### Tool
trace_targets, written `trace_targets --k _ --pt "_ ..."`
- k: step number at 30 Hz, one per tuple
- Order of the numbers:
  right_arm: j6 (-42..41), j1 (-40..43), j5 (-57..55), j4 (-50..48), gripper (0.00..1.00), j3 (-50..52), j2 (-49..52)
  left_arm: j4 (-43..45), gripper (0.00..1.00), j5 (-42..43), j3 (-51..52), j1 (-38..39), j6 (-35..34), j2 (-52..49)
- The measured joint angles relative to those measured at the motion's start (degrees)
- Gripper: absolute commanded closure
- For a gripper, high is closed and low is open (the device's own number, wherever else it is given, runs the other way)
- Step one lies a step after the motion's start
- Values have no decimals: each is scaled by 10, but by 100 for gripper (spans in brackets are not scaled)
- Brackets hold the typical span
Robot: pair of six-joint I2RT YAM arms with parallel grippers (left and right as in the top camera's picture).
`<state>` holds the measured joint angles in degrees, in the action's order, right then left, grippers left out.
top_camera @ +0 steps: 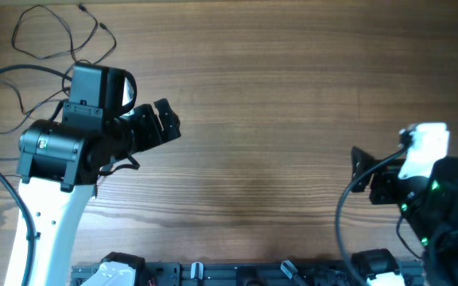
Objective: Untangle cables
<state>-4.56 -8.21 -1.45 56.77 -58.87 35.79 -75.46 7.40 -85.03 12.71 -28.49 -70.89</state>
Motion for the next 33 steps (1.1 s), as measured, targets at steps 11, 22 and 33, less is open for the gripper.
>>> trace_targets --k 11,22,33 --pt "144 52 140 -384 0 408 -227 0 0 0 0 0 0 0" --pt "132 89 151 -517 0 541 -344 0 0 0 0 0 0 0" --pt "114 89 99 -569 0 582 -347 0 0 0 0 0 0 0"
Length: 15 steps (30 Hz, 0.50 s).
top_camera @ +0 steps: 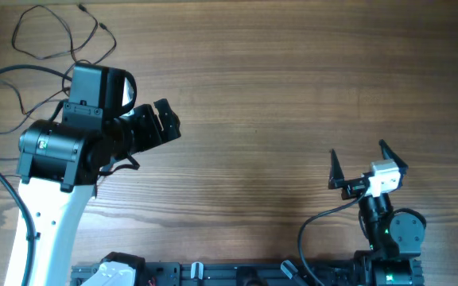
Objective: Untangle cables
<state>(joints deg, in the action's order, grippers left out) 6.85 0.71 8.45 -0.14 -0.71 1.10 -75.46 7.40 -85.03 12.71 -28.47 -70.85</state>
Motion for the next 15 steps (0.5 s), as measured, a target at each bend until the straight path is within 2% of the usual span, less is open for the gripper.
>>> trace_targets --k 15 --pt "-30 0 -57 2 0 0 0 0 0 0 0 0 0 0"
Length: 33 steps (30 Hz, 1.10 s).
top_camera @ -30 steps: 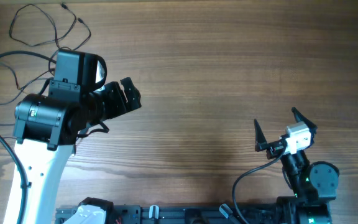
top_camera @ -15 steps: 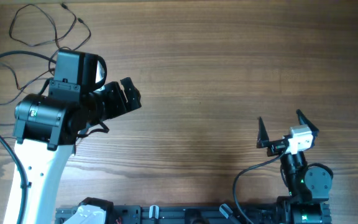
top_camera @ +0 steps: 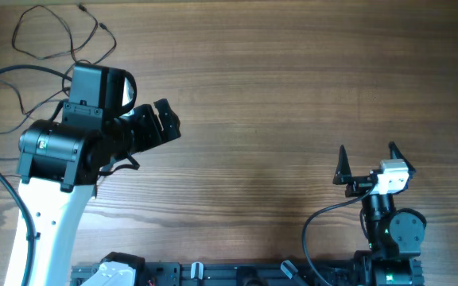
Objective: Untangle cables
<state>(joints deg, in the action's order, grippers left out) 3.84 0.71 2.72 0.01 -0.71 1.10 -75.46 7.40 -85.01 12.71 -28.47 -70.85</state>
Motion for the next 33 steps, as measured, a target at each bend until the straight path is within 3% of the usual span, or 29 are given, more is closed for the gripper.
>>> trace_targets --k 27,33 --pt "1 0 0 0 0 0 0 3 0 10 8 0 0 9" --pt "3 0 0 0 0 2 -2 111 0 15 166 -14 28 133"
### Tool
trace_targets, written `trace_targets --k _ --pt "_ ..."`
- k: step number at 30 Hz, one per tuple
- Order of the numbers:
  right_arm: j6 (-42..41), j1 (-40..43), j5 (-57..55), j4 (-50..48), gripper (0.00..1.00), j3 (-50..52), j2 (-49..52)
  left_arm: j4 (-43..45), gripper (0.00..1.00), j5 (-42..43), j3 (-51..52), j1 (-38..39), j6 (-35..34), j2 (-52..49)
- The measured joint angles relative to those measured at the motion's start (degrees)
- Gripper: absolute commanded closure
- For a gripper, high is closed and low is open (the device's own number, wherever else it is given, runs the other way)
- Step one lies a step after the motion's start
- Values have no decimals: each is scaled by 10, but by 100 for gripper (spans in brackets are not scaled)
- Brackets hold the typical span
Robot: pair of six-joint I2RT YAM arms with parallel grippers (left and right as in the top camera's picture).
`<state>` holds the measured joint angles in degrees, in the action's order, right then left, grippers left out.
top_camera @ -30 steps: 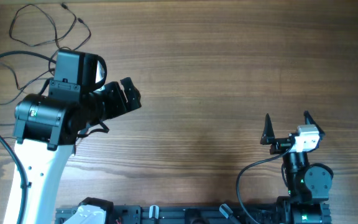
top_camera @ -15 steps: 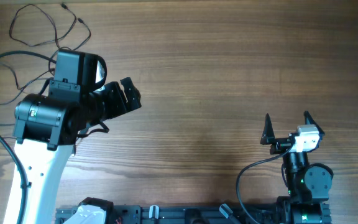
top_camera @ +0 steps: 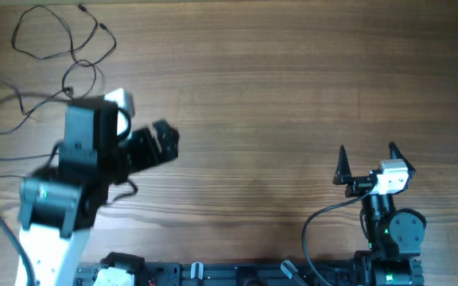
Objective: Untangle cables
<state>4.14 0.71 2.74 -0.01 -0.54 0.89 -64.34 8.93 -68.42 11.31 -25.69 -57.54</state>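
A thin black cable (top_camera: 54, 36) lies in loose loops on the wooden table (top_camera: 277, 87) at the far left corner, with a smaller loop (top_camera: 82, 75) just below it. My left gripper (top_camera: 162, 141) is blurred with motion. It sits to the right of and nearer than the loops, apart from them, and looks open with nothing in it. My right gripper (top_camera: 366, 156) stands open and empty near the front right, fingertips pointing away from the front edge.
A thicker dark cable curves along the left edge behind the left arm's body (top_camera: 70, 175). The right arm's base (top_camera: 392, 230) and its lead sit at the front right. A black rail (top_camera: 213, 274) runs along the front edge.
The left arm has shifted toward the front edge and is blurred; its gripper sits lower in the overhead view. The right arm and the cable loops are unchanged.
First the right arm reached in from the right edge while the left arm rested by the cable loops. Then the right arm stood folded at the front right, gripper open. It shifted slightly right and stayed there. The left arm held still until now.
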Motion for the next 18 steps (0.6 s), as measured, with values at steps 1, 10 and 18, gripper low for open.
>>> trace_targets --k 1,10,18 --pt "0 0 0 0 0 0 0 3 0 0 38 -11 6 29" --pt "0 0 0 0 0 1 -1 41 0 17 211 -85 90 263" --pt "0 0 0 0 0 1 -1 132 0 63 304 -108 196 438"
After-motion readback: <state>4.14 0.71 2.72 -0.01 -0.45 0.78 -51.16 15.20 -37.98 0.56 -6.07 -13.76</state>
